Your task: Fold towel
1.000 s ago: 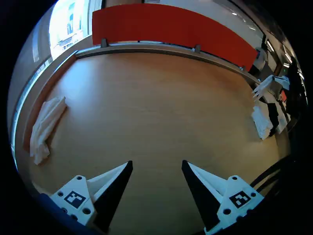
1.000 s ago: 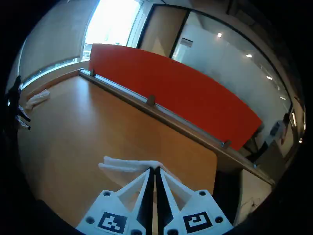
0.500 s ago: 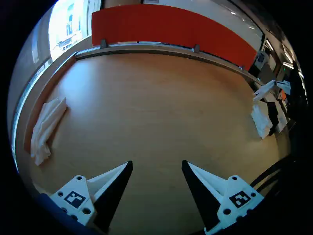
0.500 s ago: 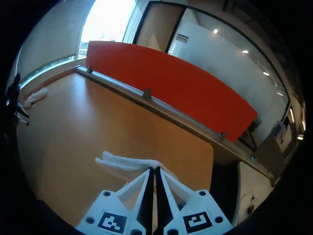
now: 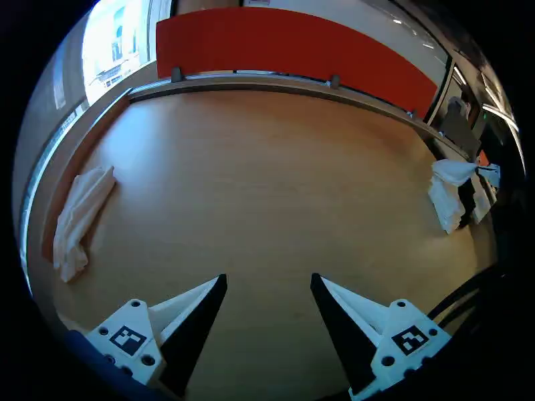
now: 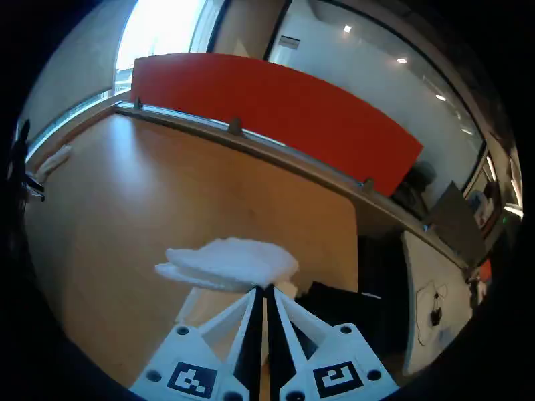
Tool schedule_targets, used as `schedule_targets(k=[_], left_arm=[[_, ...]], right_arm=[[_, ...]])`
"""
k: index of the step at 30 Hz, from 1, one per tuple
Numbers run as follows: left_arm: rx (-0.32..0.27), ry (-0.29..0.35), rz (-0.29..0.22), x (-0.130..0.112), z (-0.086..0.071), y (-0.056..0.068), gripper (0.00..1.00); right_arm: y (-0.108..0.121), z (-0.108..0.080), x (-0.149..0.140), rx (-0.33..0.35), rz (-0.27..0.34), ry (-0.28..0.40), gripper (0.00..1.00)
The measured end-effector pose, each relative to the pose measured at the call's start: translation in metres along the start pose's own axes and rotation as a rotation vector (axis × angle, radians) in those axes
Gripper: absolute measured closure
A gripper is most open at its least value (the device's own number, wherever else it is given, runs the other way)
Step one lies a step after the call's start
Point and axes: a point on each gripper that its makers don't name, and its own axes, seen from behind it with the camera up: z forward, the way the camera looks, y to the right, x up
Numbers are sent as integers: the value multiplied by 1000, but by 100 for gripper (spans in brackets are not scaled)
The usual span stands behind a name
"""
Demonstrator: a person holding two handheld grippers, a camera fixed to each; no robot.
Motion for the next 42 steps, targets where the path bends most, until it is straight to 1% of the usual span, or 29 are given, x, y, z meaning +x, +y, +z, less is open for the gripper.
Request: schedule_targets(k=[3, 9, 18, 24, 32, 42], left_arm=[[0, -1, 3, -1, 0, 0, 7], [0, -2, 5, -2, 0, 0, 7], [1, 1, 6, -2, -2, 0, 7], [5, 2, 1, -3, -3, -3, 7], [7, 4, -3, -4, -4, -5, 7], [8, 5, 2, -4, -4, -3, 7]], right_arm=[[1, -2, -21, -13, 26, -27, 97], [3, -2, -58, -34, 58, -83, 97], [2, 3, -93, -47, 94, -148, 97], [0, 7, -111, -52, 117, -183, 97], [-7, 13, -130, -50, 121, -228, 97], [-7, 20, -135, -66, 142, -241, 97]])
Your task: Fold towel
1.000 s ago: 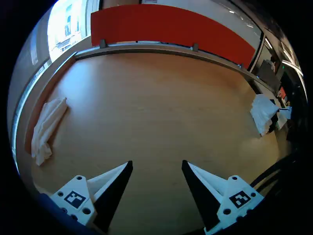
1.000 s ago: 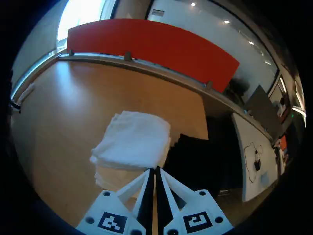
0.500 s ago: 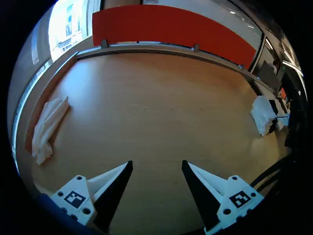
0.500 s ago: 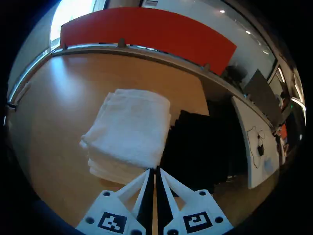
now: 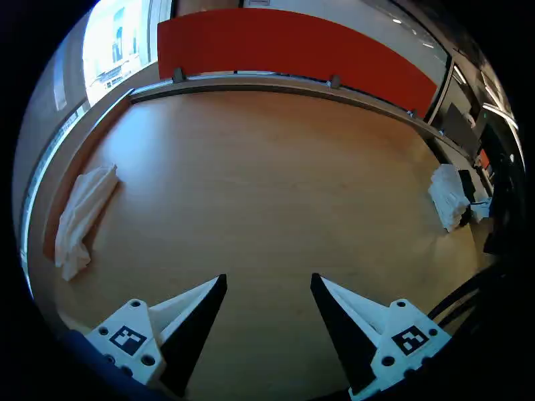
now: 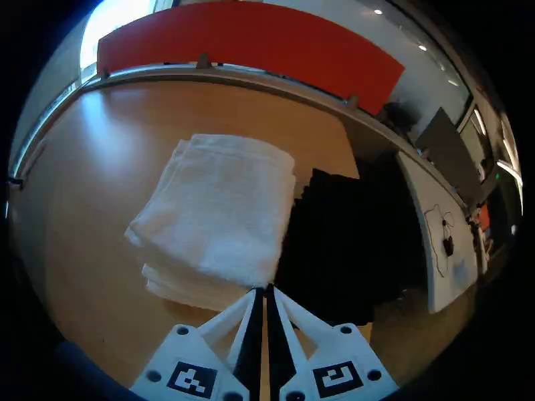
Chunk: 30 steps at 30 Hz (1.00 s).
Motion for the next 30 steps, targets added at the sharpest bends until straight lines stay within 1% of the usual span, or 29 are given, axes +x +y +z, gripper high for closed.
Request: schedule_targets(k=[6, 8, 16, 18, 20, 21, 23, 24, 25, 26, 28, 29, 30], left_arm=[[2, 1, -3, 1, -1, -1, 7], [2, 1, -3, 1, -1, -2, 7], [-3, 3, 2, 2, -2, 0, 7], [-4, 4, 3, 2, -1, 1, 7], [-6, 5, 4, 3, -1, 2, 7], [-6, 6, 5, 3, -1, 2, 7], [-7, 8, 5, 3, -1, 2, 7], [-7, 8, 5, 3, -1, 1, 7], [-7, 9, 5, 3, -2, 1, 7], [-7, 9, 5, 3, -2, 1, 7], [-8, 10, 4, 3, -2, 1, 7], [-8, 11, 3, 3, -2, 0, 7], [-8, 11, 3, 3, -2, 0, 7]], right_arm=[[-1, -1, 2, -2, -1, 6, 94], [-1, -1, 3, -4, -3, 9, 90], [4, -9, 4, -26, -15, 22, 60], [5, -11, 4, -37, -20, 25, 55], [6, -12, 5, -46, -24, 28, 53], [5, -13, 6, -46, -25, 32, 50], [4, -14, 8, -46, -25, 40, 40], [3, -14, 10, -48, -24, 45, 32], [3, -15, 11, -50, -23, 49, 26], [3, -16, 12, -52, -22, 54, 23], [1, -16, 15, -51, -20, 60, 11], [1, -17, 16, -51, -18, 63, 7], [0, -17, 17, -51, -18, 65, 6]])
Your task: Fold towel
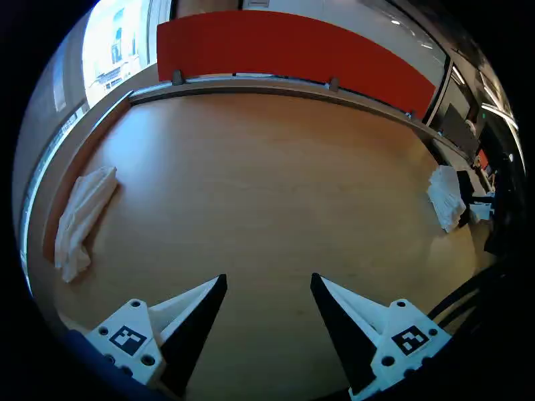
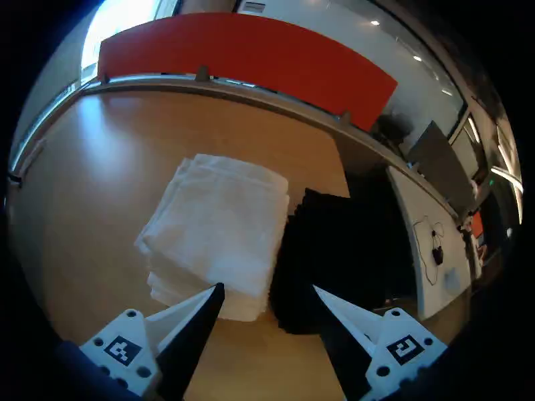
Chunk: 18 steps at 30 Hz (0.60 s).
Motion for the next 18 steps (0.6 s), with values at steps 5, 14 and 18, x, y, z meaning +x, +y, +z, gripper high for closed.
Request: schedule_targets(k=[5, 14, 18], left_arm=[[0, 2, -2, -1, -1, -2, 7], [0, 14, -6, 2, -2, -5, 7], [0, 20, -8, 3, -3, -6, 7]], right_arm=[[-3, -2, 6, -4, 5, 13, 5], [-10, -11, 25, -17, 40, 72, 5], [-11, -18, 40, -34, 66, 128, 5]])
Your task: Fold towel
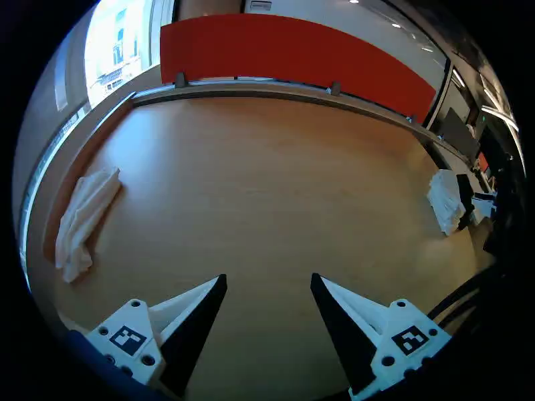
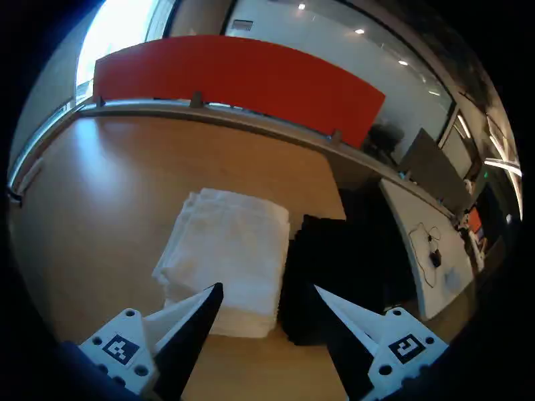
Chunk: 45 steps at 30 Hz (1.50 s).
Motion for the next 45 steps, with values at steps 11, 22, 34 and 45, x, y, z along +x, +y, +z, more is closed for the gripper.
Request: schedule_targets(k=[11, 22, 34, 45], left_arm=[[3, 15, 5, 4, -1, 0, 7], [9, 72, -7, 20, -1, 0, 7], [0, 220, -27, 65, -2, 0, 7], [68, 448, -78, 123, -16, -21, 7]], right_arm=[[-3, -16, 48, -41, 113, 197, 5], [-9, -23, 66, -44, 202, 281, 5], [-12, -32, 80, -41, 261, 331, 5], [-20, -35, 88, -38, 306, 360, 5]])
